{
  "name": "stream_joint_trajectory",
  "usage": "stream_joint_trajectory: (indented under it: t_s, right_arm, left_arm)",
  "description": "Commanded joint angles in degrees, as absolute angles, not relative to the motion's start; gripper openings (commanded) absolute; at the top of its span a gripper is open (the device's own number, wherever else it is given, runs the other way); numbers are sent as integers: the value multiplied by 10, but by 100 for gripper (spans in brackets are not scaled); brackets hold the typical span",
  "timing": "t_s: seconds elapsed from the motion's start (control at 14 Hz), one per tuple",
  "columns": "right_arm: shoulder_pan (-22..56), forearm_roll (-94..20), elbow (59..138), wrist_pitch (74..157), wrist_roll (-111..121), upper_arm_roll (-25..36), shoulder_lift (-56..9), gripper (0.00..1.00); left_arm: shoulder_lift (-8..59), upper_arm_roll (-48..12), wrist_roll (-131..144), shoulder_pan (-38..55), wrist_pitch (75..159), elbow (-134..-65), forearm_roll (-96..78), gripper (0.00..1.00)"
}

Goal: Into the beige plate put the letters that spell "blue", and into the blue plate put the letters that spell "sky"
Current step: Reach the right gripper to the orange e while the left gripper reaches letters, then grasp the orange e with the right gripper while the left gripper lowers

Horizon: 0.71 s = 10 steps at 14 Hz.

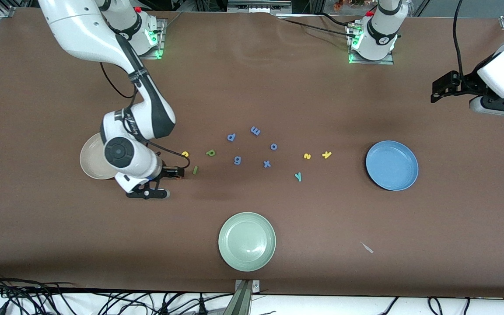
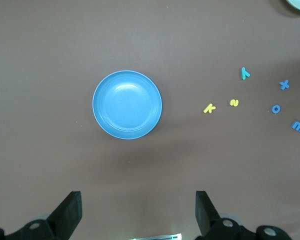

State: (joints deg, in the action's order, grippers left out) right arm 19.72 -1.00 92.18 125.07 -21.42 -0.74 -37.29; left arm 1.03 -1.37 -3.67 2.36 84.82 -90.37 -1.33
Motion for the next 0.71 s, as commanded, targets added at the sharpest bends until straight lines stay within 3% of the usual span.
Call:
stream_joint_trajectory:
  t_s: [0.0, 0.36, 0.5, 0.64]
  right_arm:
    - [203, -25, 926, 1275, -229, -9, -387, 100]
    - [205, -31, 953, 1317, -229, -9, -400, 100]
    - [205, -30, 954, 1317, -228, -10, -403, 100]
    - [205, -30, 954, 1317, -228, -10, -408, 100]
  left_arm:
    - [27, -36, -34, 36, 904, -936, -29, 100]
    - [61, -69, -33, 38, 1121, -1076, -31, 100]
    - [121, -71, -34, 48, 1185, -1085, -40, 100]
    - [158, -71, -37, 56, 1190, -1083, -40, 100]
